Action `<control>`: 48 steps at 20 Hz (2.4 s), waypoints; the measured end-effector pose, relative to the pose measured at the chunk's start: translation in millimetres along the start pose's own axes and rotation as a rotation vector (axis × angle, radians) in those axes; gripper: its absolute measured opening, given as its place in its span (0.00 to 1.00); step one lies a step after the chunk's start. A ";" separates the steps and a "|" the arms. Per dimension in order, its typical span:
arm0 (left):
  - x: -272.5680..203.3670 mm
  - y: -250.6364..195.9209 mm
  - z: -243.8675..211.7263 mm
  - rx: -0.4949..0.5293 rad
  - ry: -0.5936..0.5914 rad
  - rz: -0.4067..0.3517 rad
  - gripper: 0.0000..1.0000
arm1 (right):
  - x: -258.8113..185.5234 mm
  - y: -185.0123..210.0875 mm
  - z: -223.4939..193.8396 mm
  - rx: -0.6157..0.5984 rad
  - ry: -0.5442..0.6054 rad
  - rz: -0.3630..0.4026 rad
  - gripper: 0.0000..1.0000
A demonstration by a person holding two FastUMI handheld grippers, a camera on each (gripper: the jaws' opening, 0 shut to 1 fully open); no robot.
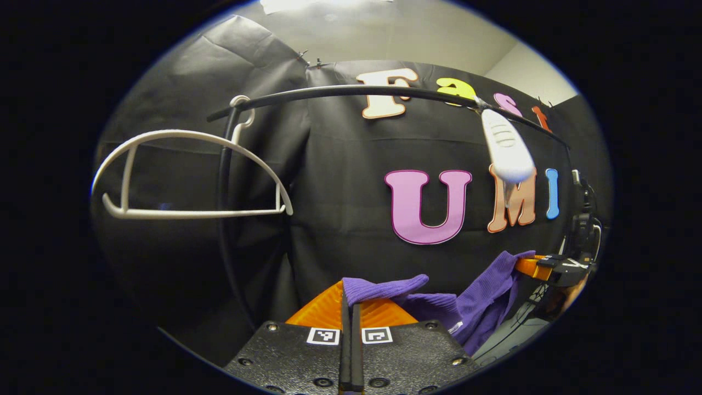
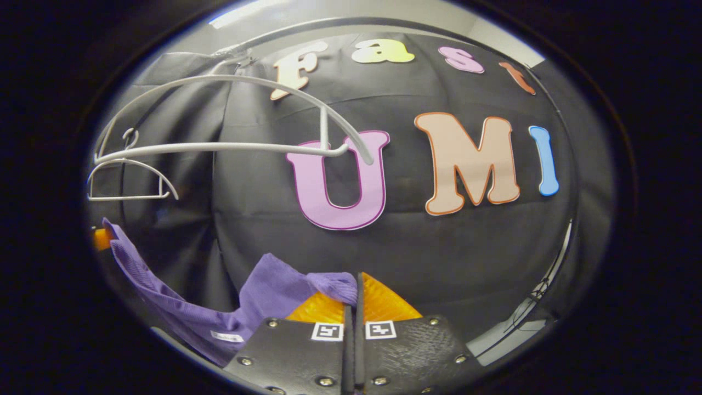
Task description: Grasp the clothes on the hanger with both hands and then place them into the laundry hamper below.
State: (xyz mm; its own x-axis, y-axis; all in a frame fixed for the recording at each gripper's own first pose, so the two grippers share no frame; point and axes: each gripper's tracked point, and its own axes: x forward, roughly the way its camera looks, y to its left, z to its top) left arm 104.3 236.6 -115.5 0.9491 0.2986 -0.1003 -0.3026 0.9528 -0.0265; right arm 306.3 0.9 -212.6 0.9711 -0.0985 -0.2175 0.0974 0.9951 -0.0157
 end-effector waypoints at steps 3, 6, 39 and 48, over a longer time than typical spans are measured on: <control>-19.8 -13.8 -5.4 -0.027 -0.014 -0.012 0.00 | -32.3 12.9 -1.3 -0.005 -0.011 0.016 0.01; -30.4 -20.0 -16.8 -0.036 0.009 0.017 0.00 | -59.7 24.1 -4.8 0.010 -0.028 0.044 0.01; 17.0 -199.8 -127.1 -0.014 0.113 -0.218 0.01 | -95.9 -5.7 -71.7 0.133 0.046 0.014 0.01; 43.8 -196.0 -245.0 0.039 0.255 -0.194 0.02 | -63.1 -18.1 -215.0 0.140 0.288 -0.033 0.01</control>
State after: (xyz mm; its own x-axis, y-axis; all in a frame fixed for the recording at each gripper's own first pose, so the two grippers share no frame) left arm 183.6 49.3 -358.4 0.9346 0.0921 -0.3436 -0.1097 0.9934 -0.0320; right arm 196.4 -9.6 -408.4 0.8671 -0.1051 -0.4869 0.1764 0.9789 0.1029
